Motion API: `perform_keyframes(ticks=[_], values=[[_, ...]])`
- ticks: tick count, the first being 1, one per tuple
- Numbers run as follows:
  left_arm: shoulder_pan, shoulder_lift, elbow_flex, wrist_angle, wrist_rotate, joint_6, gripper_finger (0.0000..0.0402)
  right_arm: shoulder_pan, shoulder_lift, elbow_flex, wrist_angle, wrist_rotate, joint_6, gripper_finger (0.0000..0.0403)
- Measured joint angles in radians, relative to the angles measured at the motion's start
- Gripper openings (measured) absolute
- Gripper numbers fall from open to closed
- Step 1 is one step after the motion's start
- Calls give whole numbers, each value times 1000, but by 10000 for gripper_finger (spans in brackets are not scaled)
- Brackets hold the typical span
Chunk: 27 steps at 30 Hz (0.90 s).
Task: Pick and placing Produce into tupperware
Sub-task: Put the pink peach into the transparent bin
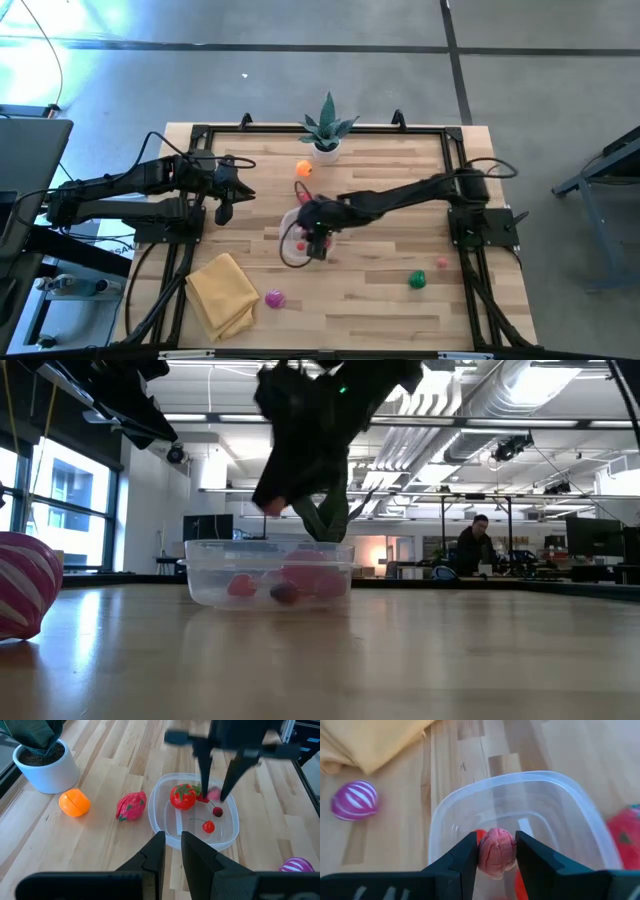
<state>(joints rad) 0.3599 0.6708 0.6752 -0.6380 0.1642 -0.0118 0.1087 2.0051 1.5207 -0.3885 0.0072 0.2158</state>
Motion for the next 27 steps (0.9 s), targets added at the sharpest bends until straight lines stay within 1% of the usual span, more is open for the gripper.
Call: perform_keyframes(ticks=[4, 9, 13, 27], values=[[0, 0, 0, 0, 0, 0, 53, -5, 83, 60, -57, -10, -15, 117], [0, 0, 0, 0, 0, 0, 53, -7, 141, 68, -80, -17, -18, 117], [0, 0, 0, 0, 0, 0, 53, -7, 159, 68, -91, -16, -28, 117], [0, 0, 0, 0, 0, 0, 53, -6, 157, 68, -94, -12, -67, 119]])
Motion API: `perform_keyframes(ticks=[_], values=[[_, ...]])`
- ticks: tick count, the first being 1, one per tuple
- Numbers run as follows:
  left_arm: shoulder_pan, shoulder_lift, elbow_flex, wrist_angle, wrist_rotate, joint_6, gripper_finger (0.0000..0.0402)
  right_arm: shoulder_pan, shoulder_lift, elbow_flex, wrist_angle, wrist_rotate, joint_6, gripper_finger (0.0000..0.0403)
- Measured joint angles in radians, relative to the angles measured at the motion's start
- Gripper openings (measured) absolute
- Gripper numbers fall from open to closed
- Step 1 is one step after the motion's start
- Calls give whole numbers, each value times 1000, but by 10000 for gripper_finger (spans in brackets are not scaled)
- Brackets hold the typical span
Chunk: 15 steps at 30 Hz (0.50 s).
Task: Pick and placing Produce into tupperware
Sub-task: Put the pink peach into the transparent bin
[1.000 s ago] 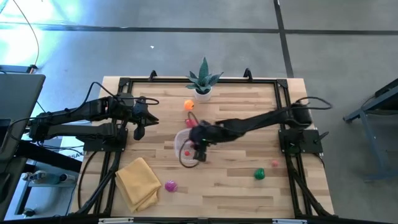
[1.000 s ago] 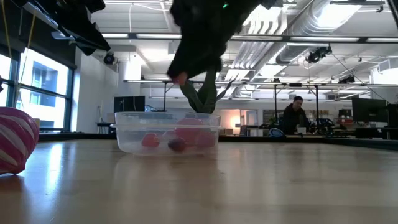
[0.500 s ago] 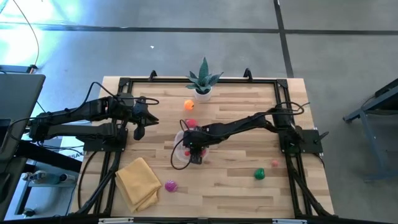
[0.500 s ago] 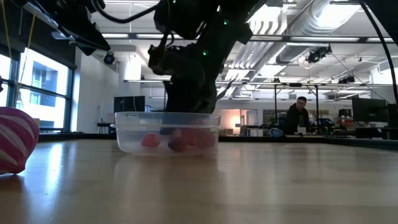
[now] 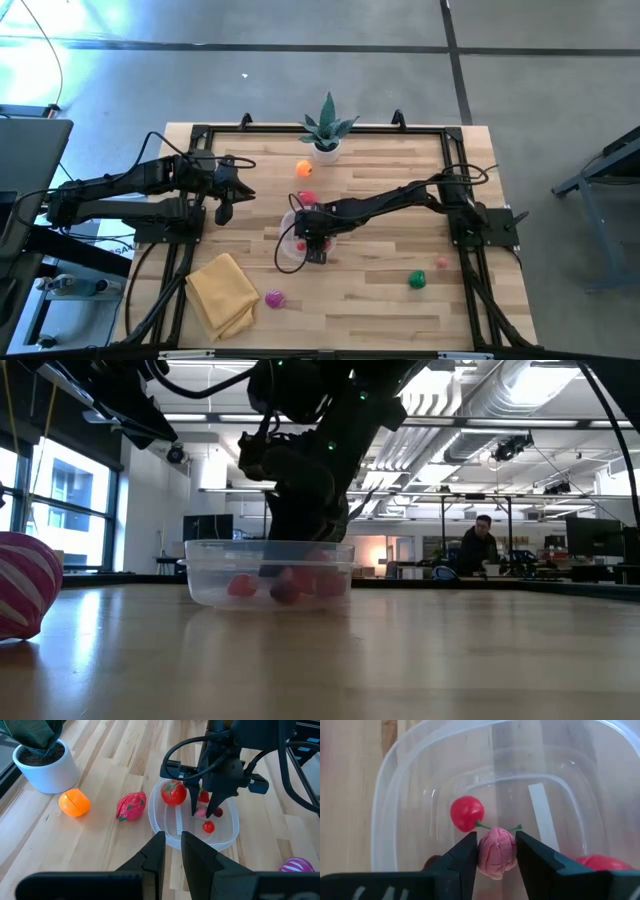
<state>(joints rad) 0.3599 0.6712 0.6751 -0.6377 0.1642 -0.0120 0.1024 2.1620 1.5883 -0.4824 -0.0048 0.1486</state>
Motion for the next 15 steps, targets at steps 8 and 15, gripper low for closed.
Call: perform_keyframes(ticks=[8, 15], values=[[0, 0, 0, 0, 0, 0, 53, 0, 0, 0, -2, -1, 0, 125], [0, 0, 0, 0, 0, 0, 53, 0, 0, 0, -3, 19, 0, 166]])
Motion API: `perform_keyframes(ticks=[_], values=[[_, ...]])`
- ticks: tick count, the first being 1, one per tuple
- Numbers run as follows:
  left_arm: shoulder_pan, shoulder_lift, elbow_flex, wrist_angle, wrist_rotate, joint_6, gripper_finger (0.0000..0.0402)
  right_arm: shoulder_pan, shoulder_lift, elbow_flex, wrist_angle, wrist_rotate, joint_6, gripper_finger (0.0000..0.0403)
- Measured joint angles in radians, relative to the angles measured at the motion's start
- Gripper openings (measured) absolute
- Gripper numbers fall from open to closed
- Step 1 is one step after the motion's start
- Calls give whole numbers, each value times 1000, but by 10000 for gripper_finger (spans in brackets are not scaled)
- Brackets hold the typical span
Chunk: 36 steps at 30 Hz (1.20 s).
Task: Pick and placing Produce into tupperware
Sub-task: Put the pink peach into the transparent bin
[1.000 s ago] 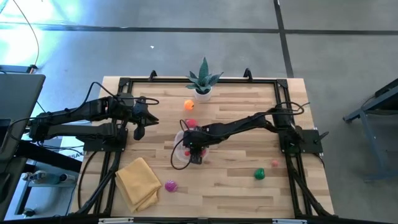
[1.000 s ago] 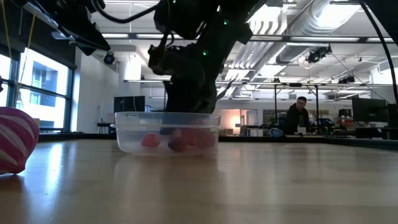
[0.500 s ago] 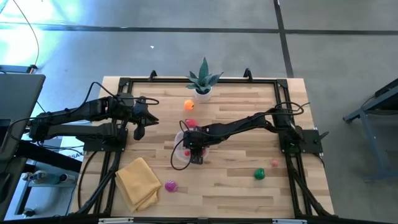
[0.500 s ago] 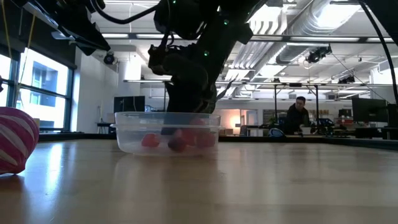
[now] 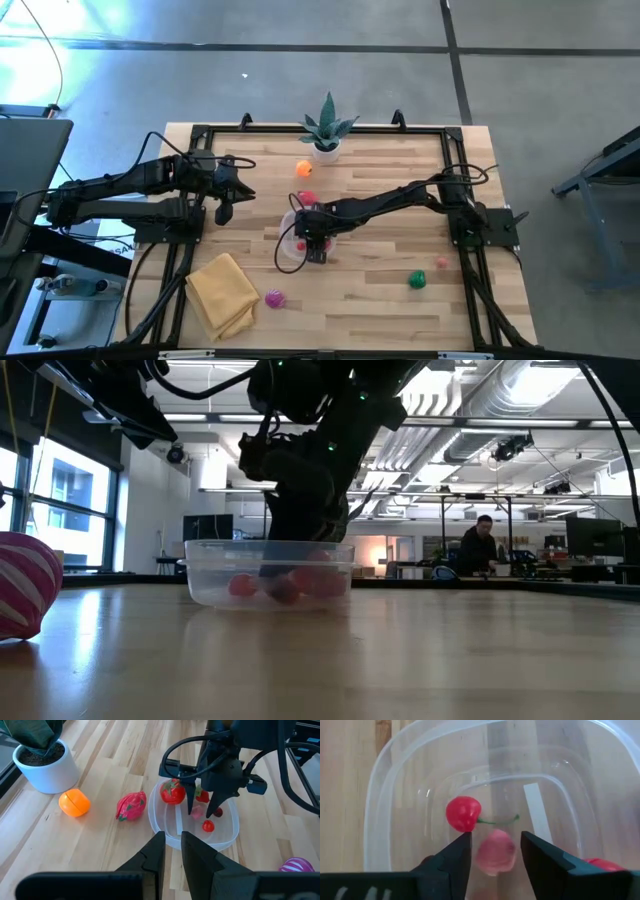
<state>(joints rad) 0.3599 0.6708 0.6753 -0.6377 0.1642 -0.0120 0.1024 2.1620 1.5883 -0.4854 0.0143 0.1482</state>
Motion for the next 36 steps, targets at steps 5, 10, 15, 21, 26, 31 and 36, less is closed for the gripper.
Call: perform_keyframes(ticks=[5, 10, 15, 21, 26, 31, 36], values=[[0, 0, 0, 0, 0, 0, 53, 0, 0, 1, 0, -1, 0, 178], [0, 0, 0, 0, 0, 0, 53, 6, -2, 62, -56, -14, -18, 177], [0, 0, 0, 0, 0, 0, 53, 30, -2, 199, -293, 67, -17, 176], [0, 0, 0, 0, 0, 0, 53, 97, -2, 361, -672, 226, 99, 176], [0, 0, 0, 0, 0, 0, 53, 166, -4, 402, -935, 331, 294, 176], [0, 0, 0, 0, 0, 0, 53, 236, -53, 315, -1046, 374, 491, 176], [0, 0, 0, 0, 0, 0, 53, 298, -205, 121, -1043, 375, 690, 176]])
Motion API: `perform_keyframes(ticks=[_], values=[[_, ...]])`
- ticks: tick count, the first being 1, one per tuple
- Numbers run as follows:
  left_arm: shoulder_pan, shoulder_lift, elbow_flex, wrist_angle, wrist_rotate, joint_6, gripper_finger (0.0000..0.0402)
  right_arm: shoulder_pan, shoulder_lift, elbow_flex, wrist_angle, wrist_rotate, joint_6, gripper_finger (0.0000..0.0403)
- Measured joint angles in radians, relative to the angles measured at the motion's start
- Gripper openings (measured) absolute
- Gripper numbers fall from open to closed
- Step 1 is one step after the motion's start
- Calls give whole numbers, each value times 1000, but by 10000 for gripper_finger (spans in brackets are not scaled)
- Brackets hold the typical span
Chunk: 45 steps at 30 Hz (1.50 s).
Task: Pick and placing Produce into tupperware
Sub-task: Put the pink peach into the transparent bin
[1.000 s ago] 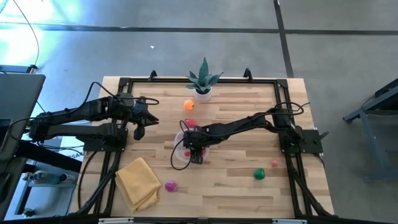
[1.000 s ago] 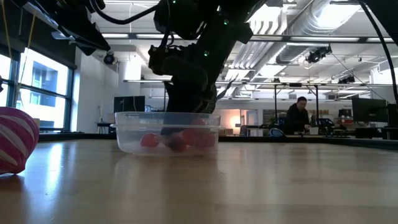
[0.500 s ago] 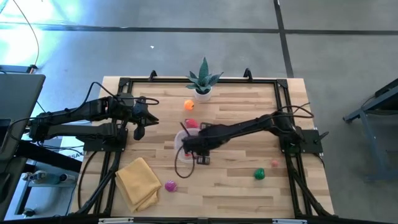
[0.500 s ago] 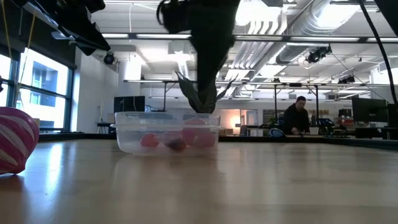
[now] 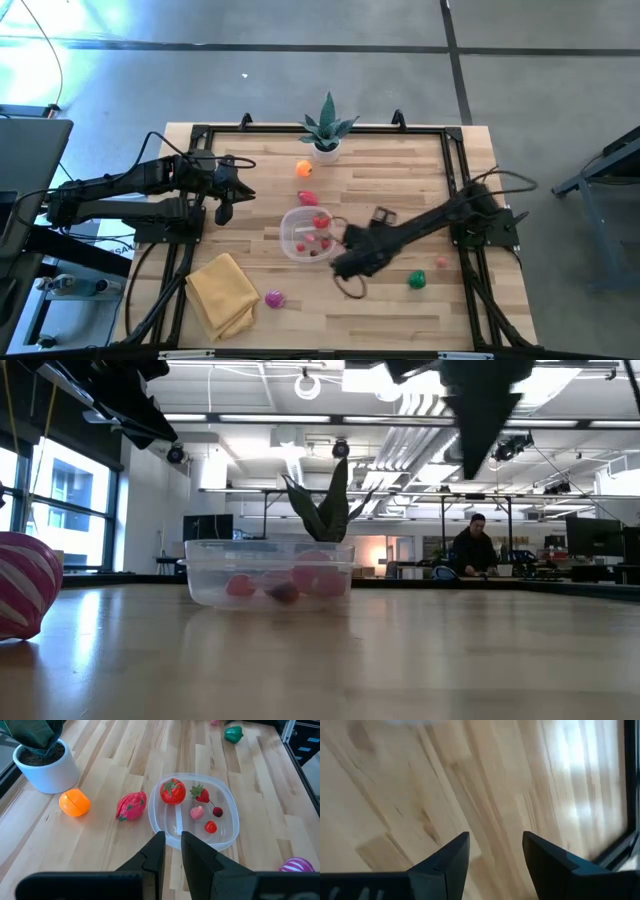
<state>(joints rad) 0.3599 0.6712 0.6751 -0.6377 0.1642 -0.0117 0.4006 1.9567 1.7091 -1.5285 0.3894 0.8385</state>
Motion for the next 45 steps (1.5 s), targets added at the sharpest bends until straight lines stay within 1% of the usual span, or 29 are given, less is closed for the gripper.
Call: perform_keyframes(ticks=[3, 5, 9, 12, 14, 18, 23, 27, 36, 45], values=[[0, 0, 0, 0, 0, 0, 53, 44, -132, -154, 14, -6, 175, 176], [0, 0, 0, 0, 0, 0, 53, 78, -229, -262, 37, -34, 311, 176], [0, 0, 0, 0, 0, 0, 53, 161, -408, -459, 112, -174, 587, 176], [0, 0, 0, 0, 0, 0, 53, 228, -511, -575, 197, -272, 750, 176], [0, 0, 0, 0, 0, 0, 53, 270, -562, -639, 264, -316, 834, 176], [0, 0, 0, 0, 0, 0, 53, 349, -631, -742, 384, -368, 944, 176], [0, 0, 0, 0, 0, 0, 53, 435, -665, -841, 409, -439, 1109, 176], [0, 0, 0, 0, 0, 0, 53, 475, -668, -906, 453, -448, 1172, 176], [0, 0, 0, 0, 0, 0, 53, 482, -668, -1035, 598, -446, 1186, 176], [0, 0, 0, 0, 0, 0, 53, 481, -668, -1055, 595, -462, 1207, 180]])
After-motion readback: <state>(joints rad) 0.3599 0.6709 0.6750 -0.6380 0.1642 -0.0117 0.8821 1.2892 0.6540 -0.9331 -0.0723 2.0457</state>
